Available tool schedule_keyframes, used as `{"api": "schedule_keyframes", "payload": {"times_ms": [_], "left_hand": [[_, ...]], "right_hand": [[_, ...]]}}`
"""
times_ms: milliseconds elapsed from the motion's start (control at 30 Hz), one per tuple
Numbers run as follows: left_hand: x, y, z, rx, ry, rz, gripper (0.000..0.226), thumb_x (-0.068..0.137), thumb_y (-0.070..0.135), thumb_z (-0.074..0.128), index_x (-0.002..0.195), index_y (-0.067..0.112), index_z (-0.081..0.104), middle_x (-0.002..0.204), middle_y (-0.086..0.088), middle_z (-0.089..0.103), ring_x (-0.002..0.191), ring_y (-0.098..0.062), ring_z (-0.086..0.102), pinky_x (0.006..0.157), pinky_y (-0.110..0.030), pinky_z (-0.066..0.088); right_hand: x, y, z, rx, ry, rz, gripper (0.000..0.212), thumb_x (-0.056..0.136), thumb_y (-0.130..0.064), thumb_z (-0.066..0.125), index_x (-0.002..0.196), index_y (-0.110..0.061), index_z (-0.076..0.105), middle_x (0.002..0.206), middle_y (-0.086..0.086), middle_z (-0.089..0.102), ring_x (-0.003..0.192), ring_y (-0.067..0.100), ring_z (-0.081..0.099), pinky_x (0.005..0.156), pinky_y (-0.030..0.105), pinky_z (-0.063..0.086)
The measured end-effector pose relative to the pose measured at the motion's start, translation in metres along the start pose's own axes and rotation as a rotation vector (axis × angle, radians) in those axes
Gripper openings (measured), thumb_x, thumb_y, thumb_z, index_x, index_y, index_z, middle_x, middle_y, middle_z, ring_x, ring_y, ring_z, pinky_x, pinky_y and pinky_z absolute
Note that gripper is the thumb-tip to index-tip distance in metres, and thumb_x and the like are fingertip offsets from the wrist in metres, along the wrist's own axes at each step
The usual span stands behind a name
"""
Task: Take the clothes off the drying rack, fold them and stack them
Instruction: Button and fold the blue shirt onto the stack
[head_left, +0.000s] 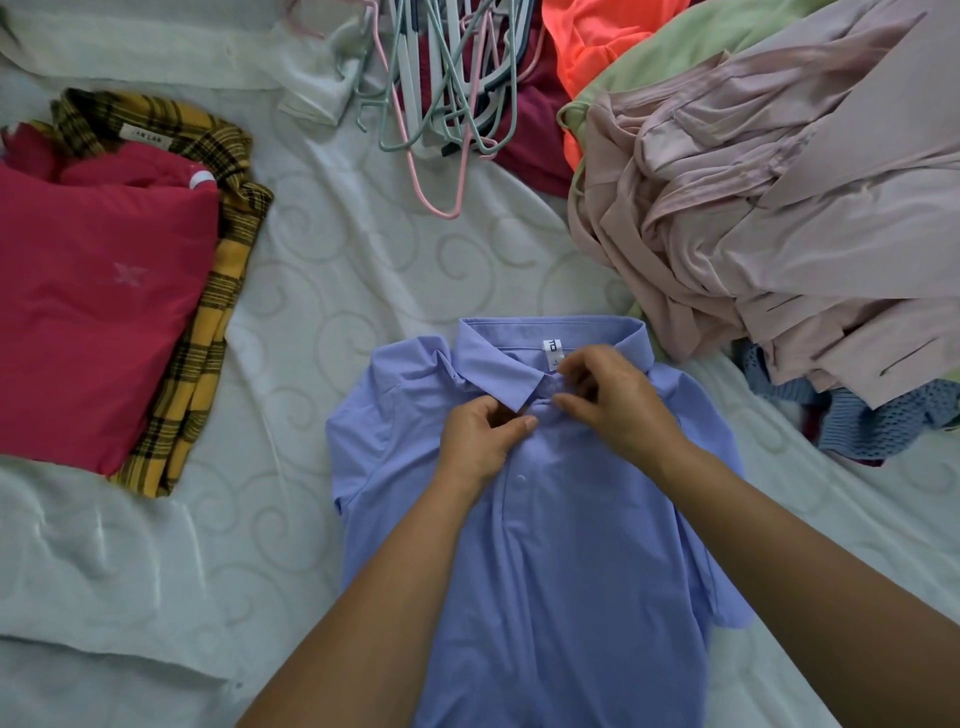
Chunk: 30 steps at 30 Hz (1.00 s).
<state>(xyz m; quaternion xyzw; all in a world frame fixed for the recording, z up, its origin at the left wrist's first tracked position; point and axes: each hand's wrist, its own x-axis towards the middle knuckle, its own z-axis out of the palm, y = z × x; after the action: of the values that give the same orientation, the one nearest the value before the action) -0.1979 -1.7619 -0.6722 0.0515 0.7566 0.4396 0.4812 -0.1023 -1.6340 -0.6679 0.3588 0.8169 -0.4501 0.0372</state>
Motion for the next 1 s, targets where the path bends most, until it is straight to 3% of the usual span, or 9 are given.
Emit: {"api": "schedule_keyframes", "payload": {"times_ms": [67,133,233,433,533,633,733,867,1000], "left_hand": [[0.0,-0.003,0.003,0.075,0.047,0.057,0.008,0.08,0.002,0.068,0.078,0.008,0.063,0.063,0.008,0.057,0.05,0.007,0.048,0.057,-0.011,0.04],[0.0,-0.007,0.006,0.145,0.079,0.098,0.006,0.082,0.007,0.067,0.079,0.004,0.063,0.063,0.006,0.057,0.049,0.006,0.047,0.055,-0.012,0.038],[-0.002,-0.008,0.007,0.171,0.074,0.117,0.007,0.081,0.008,0.068,0.083,0.002,0.065,0.064,0.006,0.059,0.05,0.008,0.049,0.055,-0.011,0.039],[-0.002,-0.008,0.007,0.131,0.064,0.104,0.009,0.077,0.003,0.071,0.077,0.007,0.064,0.061,0.011,0.056,0.047,0.01,0.047,0.052,-0.008,0.037],[0.0,-0.009,0.007,0.106,0.06,0.077,0.007,0.077,0.001,0.071,0.082,0.001,0.067,0.062,0.009,0.057,0.047,0.01,0.046,0.054,-0.01,0.039],[-0.001,-0.01,0.005,0.067,0.039,0.074,0.007,0.078,0.0,0.07,0.084,0.002,0.068,0.067,0.009,0.061,0.053,0.01,0.048,0.061,-0.015,0.043],[-0.001,-0.009,0.003,0.048,0.021,0.06,0.008,0.081,-0.001,0.066,0.078,0.007,0.066,0.067,0.005,0.062,0.057,0.006,0.051,0.065,-0.016,0.044],[0.001,-0.007,0.008,0.091,0.037,0.044,0.024,0.078,0.001,0.069,0.063,0.016,0.058,0.061,0.005,0.057,0.049,0.005,0.047,0.057,-0.014,0.041],[0.0,-0.008,0.015,0.167,0.081,0.081,0.007,0.076,0.003,0.072,0.079,0.004,0.066,0.073,-0.006,0.066,0.058,0.003,0.054,0.065,-0.022,0.047]], "right_hand": [[0.001,0.0,-0.003,-0.087,0.08,-0.065,0.031,0.081,-0.014,0.069,0.11,-0.009,0.058,0.11,0.0,0.051,0.082,0.007,0.047,0.07,0.025,0.043],[0.001,-0.002,-0.005,-0.17,0.071,-0.125,0.04,0.081,-0.017,0.07,0.118,-0.011,0.057,0.123,0.002,0.051,0.095,0.01,0.049,0.072,0.032,0.046],[0.002,-0.004,-0.007,-0.347,-0.046,-0.125,0.041,0.082,-0.027,0.069,0.118,-0.012,0.057,0.114,0.004,0.055,0.108,0.022,0.048,0.08,0.028,0.036],[-0.001,-0.009,-0.016,-0.561,-0.16,-0.143,0.037,0.081,-0.051,0.062,0.089,-0.016,0.058,0.078,-0.006,0.045,0.09,0.022,0.044,0.077,0.031,0.025],[-0.003,-0.01,-0.013,-0.533,-0.201,-0.164,0.03,0.08,-0.042,0.067,0.08,-0.012,0.066,0.065,-0.01,0.028,0.088,0.027,0.048,0.074,0.031,0.021],[-0.009,0.002,-0.007,-0.417,0.011,-0.185,0.02,0.066,-0.023,0.078,0.065,-0.01,0.063,0.063,0.0,0.047,0.072,0.031,0.051,0.069,0.035,0.027],[-0.017,0.002,-0.005,-0.308,0.021,-0.096,0.01,0.075,-0.012,0.071,0.074,-0.008,0.061,0.069,0.004,0.06,0.076,0.026,0.049,0.071,0.033,0.028],[-0.021,0.009,0.001,-0.377,0.057,-0.228,0.011,0.068,-0.025,0.068,0.064,-0.015,0.069,0.053,-0.002,0.056,0.056,0.024,0.051,0.058,0.032,0.036],[-0.018,0.011,0.009,-0.379,0.082,-0.242,0.009,0.062,-0.028,0.069,0.059,-0.02,0.071,0.049,-0.003,0.051,0.05,0.025,0.05,0.054,0.03,0.032]]}}
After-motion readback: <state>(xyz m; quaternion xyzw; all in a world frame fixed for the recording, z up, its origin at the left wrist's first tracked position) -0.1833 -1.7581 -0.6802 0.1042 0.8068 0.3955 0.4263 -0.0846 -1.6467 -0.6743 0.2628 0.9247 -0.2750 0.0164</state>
